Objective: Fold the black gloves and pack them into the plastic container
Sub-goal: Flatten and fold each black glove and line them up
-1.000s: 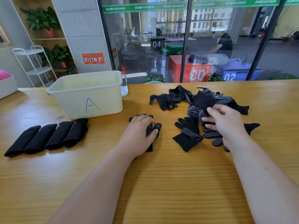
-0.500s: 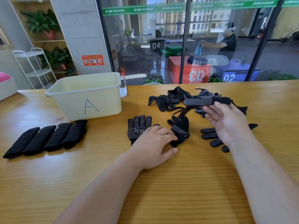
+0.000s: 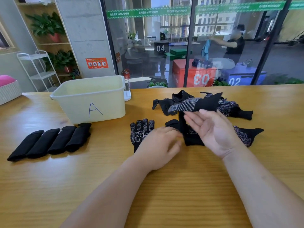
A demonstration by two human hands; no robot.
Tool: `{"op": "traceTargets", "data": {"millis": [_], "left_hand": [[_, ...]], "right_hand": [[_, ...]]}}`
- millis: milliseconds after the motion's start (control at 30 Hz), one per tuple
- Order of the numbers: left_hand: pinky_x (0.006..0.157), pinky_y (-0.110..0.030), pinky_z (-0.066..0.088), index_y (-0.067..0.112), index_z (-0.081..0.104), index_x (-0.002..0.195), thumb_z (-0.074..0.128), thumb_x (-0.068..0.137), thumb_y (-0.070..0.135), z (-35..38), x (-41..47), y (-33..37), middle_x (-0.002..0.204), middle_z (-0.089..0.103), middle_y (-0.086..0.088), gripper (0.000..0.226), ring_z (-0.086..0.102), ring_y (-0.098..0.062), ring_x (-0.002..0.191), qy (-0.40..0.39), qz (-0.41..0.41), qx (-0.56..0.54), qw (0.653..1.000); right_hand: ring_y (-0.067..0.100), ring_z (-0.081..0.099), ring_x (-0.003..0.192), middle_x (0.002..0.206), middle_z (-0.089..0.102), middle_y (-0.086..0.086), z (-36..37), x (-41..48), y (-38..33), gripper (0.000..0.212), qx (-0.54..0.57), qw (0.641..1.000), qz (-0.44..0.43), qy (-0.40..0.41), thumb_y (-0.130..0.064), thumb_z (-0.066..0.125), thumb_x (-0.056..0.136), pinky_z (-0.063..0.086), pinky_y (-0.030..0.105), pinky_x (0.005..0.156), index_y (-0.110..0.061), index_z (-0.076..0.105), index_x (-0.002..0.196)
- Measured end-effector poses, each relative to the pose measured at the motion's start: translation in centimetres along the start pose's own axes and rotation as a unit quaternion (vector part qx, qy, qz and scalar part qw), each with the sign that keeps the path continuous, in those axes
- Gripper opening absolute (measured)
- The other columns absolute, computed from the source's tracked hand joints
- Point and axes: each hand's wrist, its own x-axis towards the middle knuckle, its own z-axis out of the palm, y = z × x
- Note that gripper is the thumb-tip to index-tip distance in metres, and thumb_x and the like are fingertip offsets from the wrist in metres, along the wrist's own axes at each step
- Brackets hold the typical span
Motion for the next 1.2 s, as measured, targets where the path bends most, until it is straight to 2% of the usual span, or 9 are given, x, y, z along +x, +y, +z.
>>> {"op": "traceTargets", "data": {"millis": [67,133,233,300,600,733,833,967,1200], "left_hand": [[0.093,-0.04,0.052,0.025,0.074,0.103,0.052,0.099,0.034,-1.1,-0.5,-0.9,0.097,0.07,0.012,0.025,0.059,-0.014,0.098,0.065,-0.083,0.041,0.994],[0.09,-0.037,0.049,0.026,0.073,0.099,0.055,0.099,0.03,-2.0,-1.0,-2.1,0.091,0.064,0.015,0.018,0.057,-0.015,0.096,0.091,-0.188,0.046,0.977],[0.085,-0.032,0.044,0.029,0.067,0.109,0.058,0.1,0.029,-2.5,-1.5,-3.9,0.098,0.061,0.016,0.013,0.056,-0.014,0.101,0.089,-0.275,0.022,0.957],[0.083,-0.029,0.04,0.03,0.066,0.116,0.059,0.1,0.03,-2.4,-1.6,-4.5,0.107,0.061,0.015,0.018,0.055,-0.013,0.107,0.082,-0.288,0.0,0.954],[0.106,-0.038,0.047,0.033,0.06,0.138,0.062,0.103,0.045,-1.7,-1.5,-4.8,0.136,0.056,0.009,0.037,0.045,-0.016,0.13,0.004,-0.246,0.048,0.968],[0.112,-0.04,0.045,0.034,0.058,0.141,0.063,0.103,0.045,-1.7,-1.6,-4.9,0.141,0.053,0.008,0.039,0.042,-0.017,0.134,-0.006,-0.243,0.044,0.969],[0.116,-0.04,0.042,0.034,0.058,0.142,0.064,0.103,0.043,-1.7,-1.6,-4.9,0.145,0.05,0.008,0.041,0.039,-0.016,0.14,-0.004,-0.234,0.029,0.972],[0.125,-0.04,0.034,0.031,0.054,0.149,0.062,0.104,0.041,-1.7,-1.6,-5.1,0.16,0.043,0.01,0.047,0.031,-0.015,0.152,-0.015,-0.218,0.01,0.976],[0.131,-0.041,0.018,0.029,0.039,0.163,0.048,0.109,0.053,-1.3,-1.6,-5.3,0.174,0.027,0.006,0.06,0.019,-0.018,0.162,-0.061,-0.231,0.01,0.971]], "right_hand": [[0.042,0.067,0.126,0.128,0.07,0.026,0.0,-0.2,0.8,0.02,-0.071,0.996,0.036,-0.028,0.009,0.044,0.104,0.048,0.055,0.114,0.004,0.059,0.117],[0.029,0.07,0.124,0.124,0.076,0.016,-0.1,-0.4,1.4,0.028,-0.256,0.965,0.032,-0.054,0.014,0.045,0.099,0.05,0.047,0.112,0.002,0.062,0.118],[-0.002,0.067,0.117,0.119,0.077,-0.014,-0.9,-0.4,2.4,0.045,-0.58,0.809,-0.018,-0.095,0.011,0.054,0.091,0.053,0.031,0.108,-0.021,0.07,0.118],[-0.014,0.06,0.112,0.12,0.071,-0.025,-1.3,-0.3,2.5,0.046,-0.674,0.73,-0.002,-0.111,0.0,0.058,0.094,0.048,0.02,0.103,-0.034,0.071,0.122],[0.019,0.065,0.099,0.106,0.065,-0.008,-3.0,0.5,2.4,0.017,-0.796,0.597,-0.079,0.071,-0.025,0.077,0.089,0.057,0.039,0.081,-0.029,0.064,0.1],[0.023,0.057,0.094,0.121,0.04,-0.005,-2.7,0.5,2.7,0.063,-0.804,0.571,-0.119,0.118,-0.037,0.091,0.079,0.047,0.035,0.061,-0.03,0.043,0.119],[0.025,0.052,0.115,0.136,0.037,-0.001,-2.2,0.6,2.8,0.079,-0.809,0.558,-0.147,0.114,-0.034,0.091,0.079,0.056,0.04,0.067,-0.033,0.046,0.144],[0.023,0.049,0.126,0.129,0.062,-0.006,-1.6,0.9,2.6,0.02,-0.8,0.549,-0.237,0.05,-0.034,0.082,0.091,0.054,0.047,0.092,-0.03,0.08,0.11],[0.001,0.067,0.092,0.097,0.074,-0.022,2.8,2.1,-0.4,0.01,-0.696,0.686,-0.211,-0.007,-0.039,0.074,0.098,0.056,0.032,0.084,-0.036,0.077,0.107]]}}
